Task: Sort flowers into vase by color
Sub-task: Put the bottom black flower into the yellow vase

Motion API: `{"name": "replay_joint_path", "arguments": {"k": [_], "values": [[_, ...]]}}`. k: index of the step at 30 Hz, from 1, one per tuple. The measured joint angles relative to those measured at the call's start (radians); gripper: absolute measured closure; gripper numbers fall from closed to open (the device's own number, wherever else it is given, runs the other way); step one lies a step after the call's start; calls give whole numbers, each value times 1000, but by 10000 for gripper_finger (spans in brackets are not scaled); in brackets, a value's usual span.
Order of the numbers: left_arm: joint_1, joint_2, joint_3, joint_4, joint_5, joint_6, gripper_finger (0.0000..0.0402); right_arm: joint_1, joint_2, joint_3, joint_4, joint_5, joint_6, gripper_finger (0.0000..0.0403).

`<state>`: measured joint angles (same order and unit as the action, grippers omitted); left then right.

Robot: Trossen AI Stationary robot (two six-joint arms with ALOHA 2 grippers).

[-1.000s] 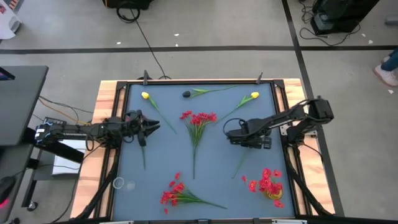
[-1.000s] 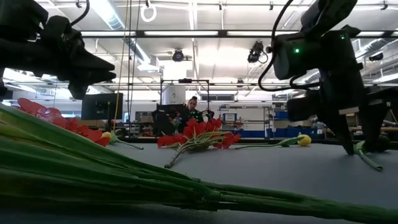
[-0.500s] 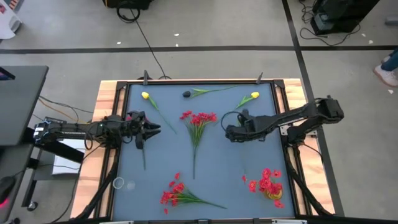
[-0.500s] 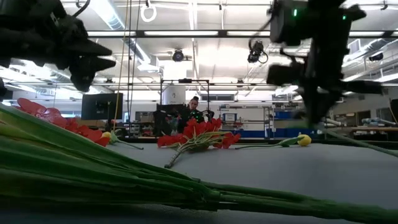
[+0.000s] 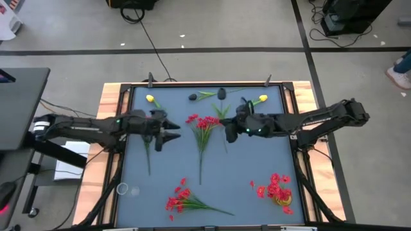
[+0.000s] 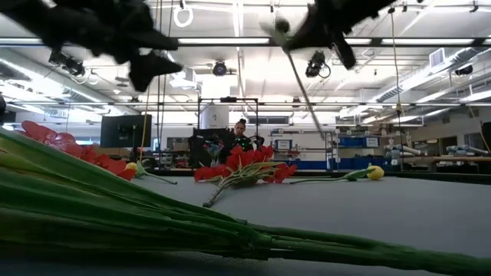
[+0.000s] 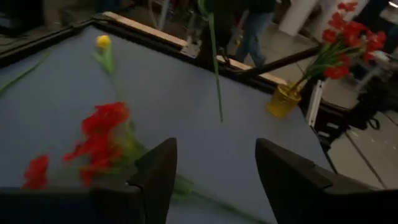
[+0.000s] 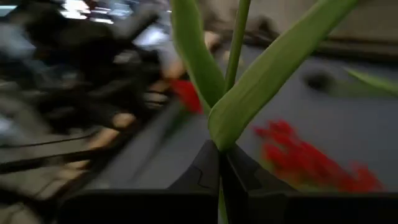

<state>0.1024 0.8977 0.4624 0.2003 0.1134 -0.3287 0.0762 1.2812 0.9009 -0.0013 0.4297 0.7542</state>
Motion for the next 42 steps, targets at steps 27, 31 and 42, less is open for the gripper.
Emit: {"name": "replay_joint_path", "arguments": {"k": [27, 31, 42], "values": [[19, 562, 529, 193, 282, 33, 205, -68, -13, 1, 356, -381, -336, 394], [30, 562, 534, 193, 281, 25, 251, -68, -13, 1, 376, -381, -369, 394], [47, 562, 534, 193, 314, -180, 391, -38, -13, 1, 372, -307, -715, 394]]}}
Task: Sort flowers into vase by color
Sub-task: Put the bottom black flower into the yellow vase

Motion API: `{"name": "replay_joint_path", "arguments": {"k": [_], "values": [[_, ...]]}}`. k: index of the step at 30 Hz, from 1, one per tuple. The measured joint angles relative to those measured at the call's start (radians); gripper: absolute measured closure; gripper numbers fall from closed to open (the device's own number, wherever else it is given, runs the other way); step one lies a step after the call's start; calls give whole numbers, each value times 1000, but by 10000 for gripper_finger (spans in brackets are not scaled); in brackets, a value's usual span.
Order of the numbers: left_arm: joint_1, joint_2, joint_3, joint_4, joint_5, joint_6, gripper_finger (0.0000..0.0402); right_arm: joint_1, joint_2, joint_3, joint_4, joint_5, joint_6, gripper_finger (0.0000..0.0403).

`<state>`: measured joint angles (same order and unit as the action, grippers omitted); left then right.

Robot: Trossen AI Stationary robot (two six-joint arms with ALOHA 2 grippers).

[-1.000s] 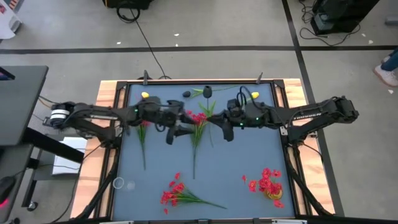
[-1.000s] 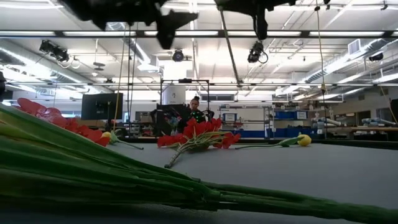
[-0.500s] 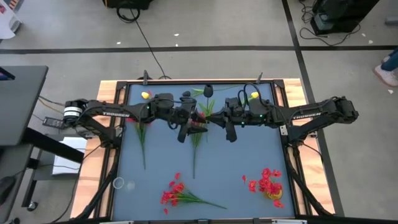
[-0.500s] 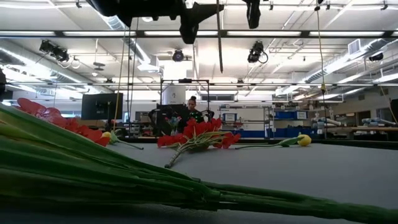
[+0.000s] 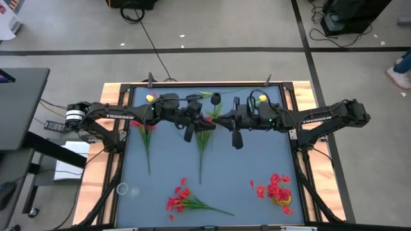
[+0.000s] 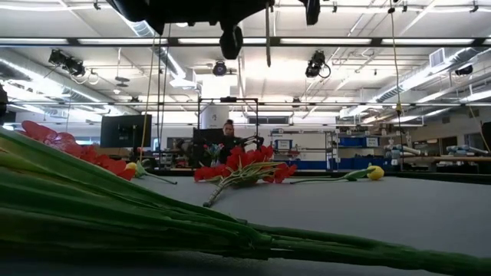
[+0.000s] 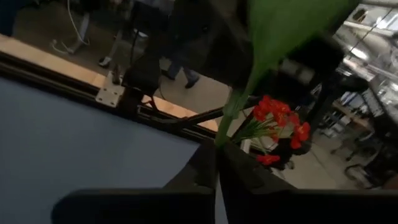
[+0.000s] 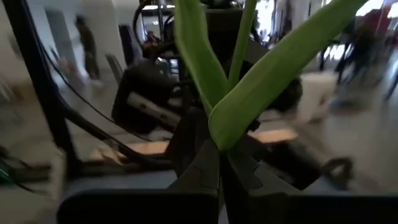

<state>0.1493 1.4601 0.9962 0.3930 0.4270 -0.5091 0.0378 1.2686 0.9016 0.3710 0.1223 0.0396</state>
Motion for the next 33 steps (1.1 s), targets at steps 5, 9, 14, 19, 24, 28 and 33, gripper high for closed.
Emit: {"name": "replay_joint_path", "arguments": {"k": [5, 9, 14, 19, 24, 28, 33], "values": [[-1, 0, 0, -11, 29, -36, 391, 28, 1, 0, -3, 101, -83, 394], [-2, 0, 0, -15, 16, 53, 384, 31, 1, 0, -7, 101, -73, 394], [6, 0, 0, -59, -21, 173, 324, 50, -53, 0, -68, 164, -71, 394], [27, 0, 0, -152, -32, 229, 242, 97, -175, 0, -256, 300, -47, 394], [34, -1, -1, -208, -39, 317, 207, 220, -329, -3, -559, 385, 44, 398], [17, -1, -1, -205, -58, 319, 206, 358, -460, -35, -719, 451, 139, 400], [-24, -2, -1, -206, -136, 336, 212, 528, -615, -68, -868, 395, 245, 400]]}}
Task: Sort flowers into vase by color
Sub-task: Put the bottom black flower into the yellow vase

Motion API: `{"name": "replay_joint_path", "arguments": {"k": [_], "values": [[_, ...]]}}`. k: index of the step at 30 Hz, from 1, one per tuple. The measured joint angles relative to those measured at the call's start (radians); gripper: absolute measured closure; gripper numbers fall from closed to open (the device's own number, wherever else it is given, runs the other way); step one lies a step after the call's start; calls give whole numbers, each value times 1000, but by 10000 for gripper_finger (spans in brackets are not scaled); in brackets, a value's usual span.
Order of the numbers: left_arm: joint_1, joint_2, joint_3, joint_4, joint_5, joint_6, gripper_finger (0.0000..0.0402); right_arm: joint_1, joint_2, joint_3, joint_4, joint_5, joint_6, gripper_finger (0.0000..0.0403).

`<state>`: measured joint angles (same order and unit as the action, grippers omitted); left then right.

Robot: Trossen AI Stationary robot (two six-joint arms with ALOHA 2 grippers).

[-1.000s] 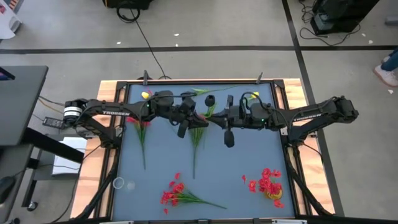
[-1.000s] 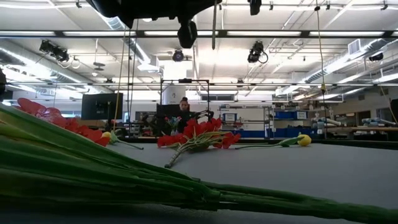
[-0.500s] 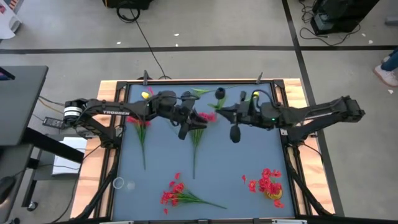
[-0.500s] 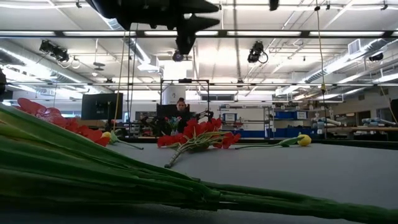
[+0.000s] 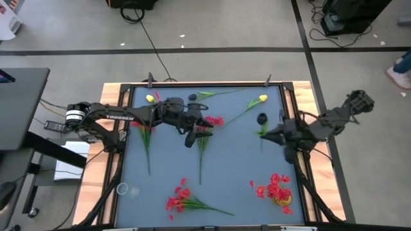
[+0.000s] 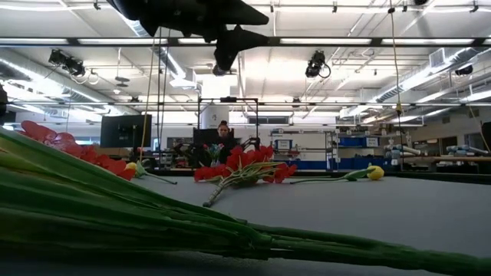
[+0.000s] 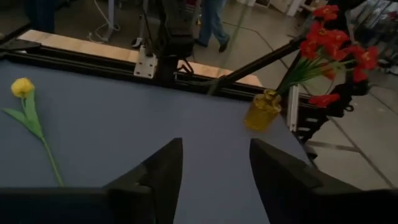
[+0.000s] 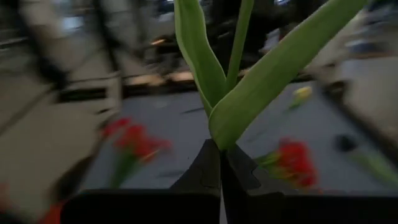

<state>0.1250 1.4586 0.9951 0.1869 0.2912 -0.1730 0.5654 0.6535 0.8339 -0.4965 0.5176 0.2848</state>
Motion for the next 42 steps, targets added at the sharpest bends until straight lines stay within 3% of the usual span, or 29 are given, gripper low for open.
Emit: {"name": "replay_joint_path", "arguments": {"k": [3, 9, 13, 18, 23, 27, 32, 36, 42], "values": [[-37, 0, 0, -5, -69, 75, 216, 82, -70, -14, -74, -70, 60, 400], [-123, 0, 0, -5, -114, 133, 223, 219, -134, -19, -201, -252, 190, 400], [-172, 0, 0, -4, -146, 108, 226, 324, -130, -19, -164, -279, 196, 400], [-224, 0, 0, 9, -224, 49, 226, 453, -102, -39, -32, -205, 168, 400], [-251, 0, 0, 58, -296, 53, 226, 571, -80, -165, 246, -76, 103, 400], [-254, 0, 0, 105, -305, 53, 226, 645, -61, -242, 361, 53, 89, 400], [-244, 0, 0, 120, -306, 53, 226, 722, -25, -286, 378, 158, 94, 400], [-235, 0, 0, 145, -306, 44, 226, 752, -3, -298, 391, 174, 138, 397], [-220, 0, 0, 156, -306, 45, 226, 755, 7, -299, 365, 198, 283, 327]]}}
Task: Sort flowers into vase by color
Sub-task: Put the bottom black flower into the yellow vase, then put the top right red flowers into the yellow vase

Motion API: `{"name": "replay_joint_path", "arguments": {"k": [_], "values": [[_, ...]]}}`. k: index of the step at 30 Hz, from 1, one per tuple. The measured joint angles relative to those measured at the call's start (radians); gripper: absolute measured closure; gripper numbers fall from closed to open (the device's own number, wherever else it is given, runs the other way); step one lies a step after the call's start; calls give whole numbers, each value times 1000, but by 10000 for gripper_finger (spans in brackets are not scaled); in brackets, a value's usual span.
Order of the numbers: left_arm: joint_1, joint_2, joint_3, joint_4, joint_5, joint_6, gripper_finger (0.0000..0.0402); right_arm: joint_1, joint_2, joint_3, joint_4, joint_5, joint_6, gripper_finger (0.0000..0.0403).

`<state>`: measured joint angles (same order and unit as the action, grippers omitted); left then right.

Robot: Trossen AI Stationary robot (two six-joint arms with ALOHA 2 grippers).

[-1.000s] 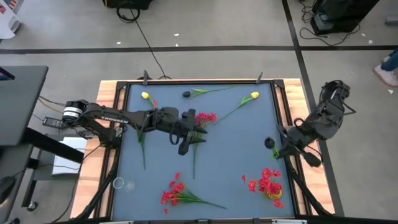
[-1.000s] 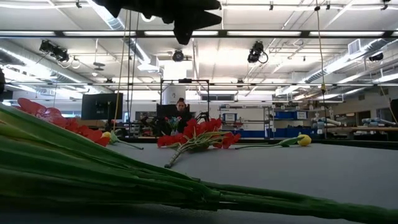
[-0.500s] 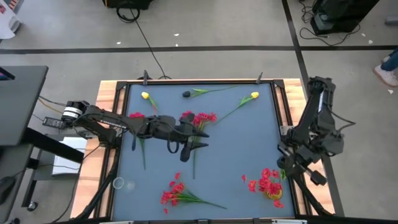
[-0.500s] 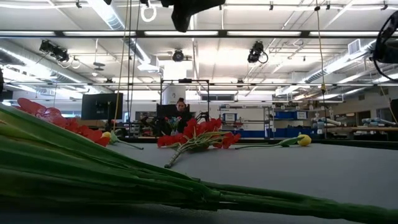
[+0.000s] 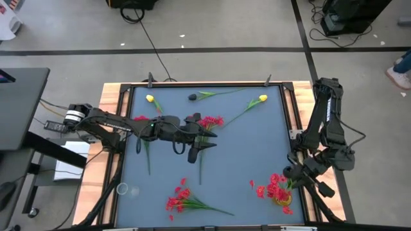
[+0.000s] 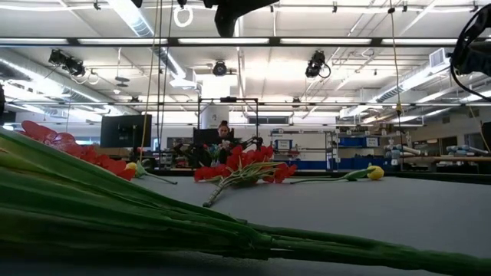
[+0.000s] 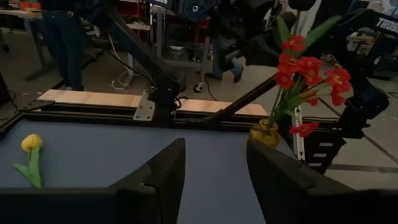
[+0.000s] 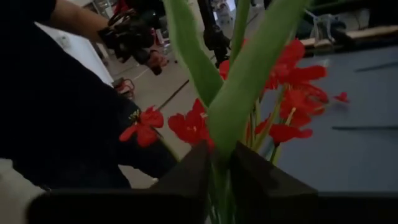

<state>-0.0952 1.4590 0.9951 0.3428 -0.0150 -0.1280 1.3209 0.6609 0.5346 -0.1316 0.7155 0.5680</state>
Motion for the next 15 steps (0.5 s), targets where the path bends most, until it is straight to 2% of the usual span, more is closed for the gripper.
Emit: {"name": "replay_joint_path", "arguments": {"k": [4, 8, 11, 15], "values": [[10, 0, 0, -2, -1, 0, 225, 0, -3, 0, -5, -14, 67, 261], [9, 0, 0, -5, -1, 0, 225, 0, -3, 0, -80, -101, 169, 209], [8, 0, 0, -14, 0, 1, 225, 0, -3, 0, -187, -145, 259, 194], [8, 0, 0, -19, 0, 8, 225, -2, -6, 0, -299, -215, 347, 193]]}}
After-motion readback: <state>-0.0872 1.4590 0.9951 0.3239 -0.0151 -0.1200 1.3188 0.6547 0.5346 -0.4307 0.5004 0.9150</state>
